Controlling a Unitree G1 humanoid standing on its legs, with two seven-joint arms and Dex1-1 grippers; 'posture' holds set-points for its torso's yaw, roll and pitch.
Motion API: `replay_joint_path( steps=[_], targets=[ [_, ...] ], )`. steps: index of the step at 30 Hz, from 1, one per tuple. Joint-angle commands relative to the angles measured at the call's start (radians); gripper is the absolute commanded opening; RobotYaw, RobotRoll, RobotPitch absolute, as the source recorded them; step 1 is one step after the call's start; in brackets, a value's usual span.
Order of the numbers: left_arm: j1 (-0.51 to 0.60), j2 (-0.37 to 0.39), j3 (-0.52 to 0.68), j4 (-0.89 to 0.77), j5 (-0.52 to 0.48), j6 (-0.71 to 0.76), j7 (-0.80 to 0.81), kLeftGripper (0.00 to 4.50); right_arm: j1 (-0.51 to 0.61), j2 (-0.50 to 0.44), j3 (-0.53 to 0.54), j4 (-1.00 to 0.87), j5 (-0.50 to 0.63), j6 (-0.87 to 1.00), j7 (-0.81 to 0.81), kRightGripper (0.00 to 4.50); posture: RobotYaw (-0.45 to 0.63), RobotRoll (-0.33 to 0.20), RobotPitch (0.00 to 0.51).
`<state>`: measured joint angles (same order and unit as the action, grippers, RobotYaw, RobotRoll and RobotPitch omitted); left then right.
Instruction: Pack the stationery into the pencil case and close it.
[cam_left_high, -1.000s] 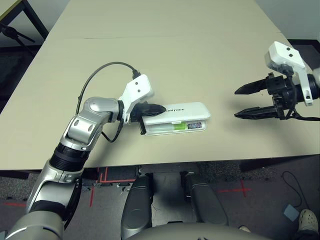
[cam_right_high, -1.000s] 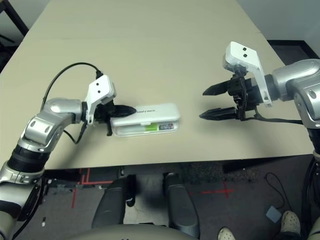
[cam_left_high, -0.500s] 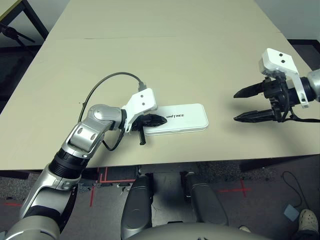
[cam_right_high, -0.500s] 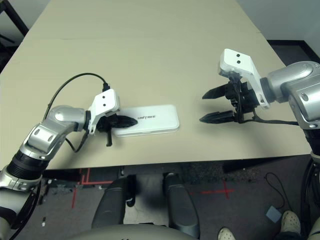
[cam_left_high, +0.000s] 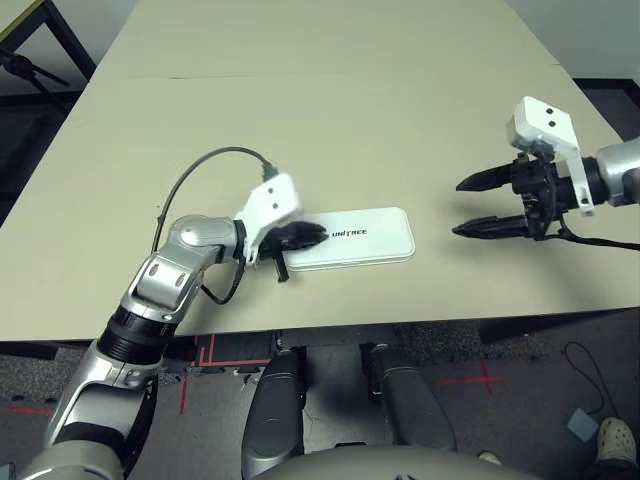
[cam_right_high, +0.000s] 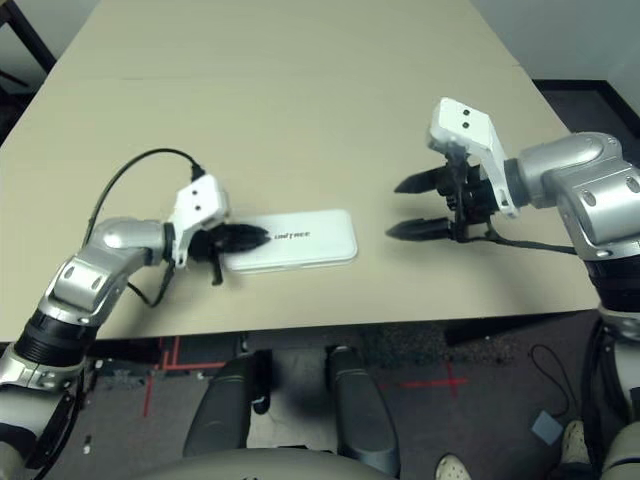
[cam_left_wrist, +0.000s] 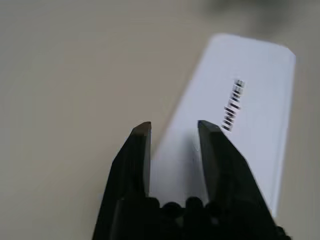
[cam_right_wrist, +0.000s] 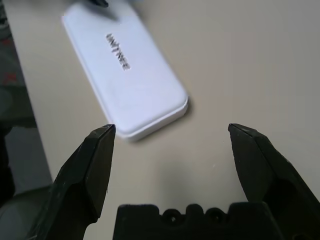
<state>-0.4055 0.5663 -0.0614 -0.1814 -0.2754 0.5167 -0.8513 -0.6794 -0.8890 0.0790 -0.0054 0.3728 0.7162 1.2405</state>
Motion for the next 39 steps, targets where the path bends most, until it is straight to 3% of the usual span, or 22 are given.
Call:
replay_joint_path(
  steps=[1, 5, 10, 14, 26, 39],
  targets=[
    [0.066, -0.031, 0.090, -0.023, -0.028, -0.035, 0.077, 2.90, 0.033, 0.057, -0.069, 0.045, 0.011, -0.033, -0.092, 4.50, 0.01, 0.000, 0.205],
    [0.096, -0.069, 0.191, -0.012, -0.043, -0.065, 0.170, 4.48, 0.034, 0.156, -0.129, 0.126, -0.004, -0.111, -0.217, 4.50, 0.02, 0.000, 0.207],
    [0.032, -0.107, 0.360, 0.136, -0.032, -0.182, 0.333, 4.48, -0.021, 0.282, -0.209, 0.324, -0.064, -0.293, -0.450, 4.50, 0.03, 0.000, 0.203],
    [-0.009, -0.110, 0.426, 0.248, -0.016, -0.302, 0.420, 4.48, -0.084, 0.331, -0.260, 0.498, -0.111, -0.450, -0.612, 4.50, 0.03, 0.000, 0.198],
    [-0.103, -0.031, 0.512, 0.574, -0.005, -0.524, 0.513, 4.48, -0.209, 0.314, -0.337, 0.886, -0.196, -0.751, -0.936, 4.50, 0.02, 0.000, 0.192],
    [-0.133, -0.036, 0.484, 0.676, -0.002, -0.595, 0.536, 4.48, -0.186, 0.295, -0.366, 0.983, -0.200, -0.834, -1.064, 4.50, -0.02, 0.000, 0.210]
  ],
)
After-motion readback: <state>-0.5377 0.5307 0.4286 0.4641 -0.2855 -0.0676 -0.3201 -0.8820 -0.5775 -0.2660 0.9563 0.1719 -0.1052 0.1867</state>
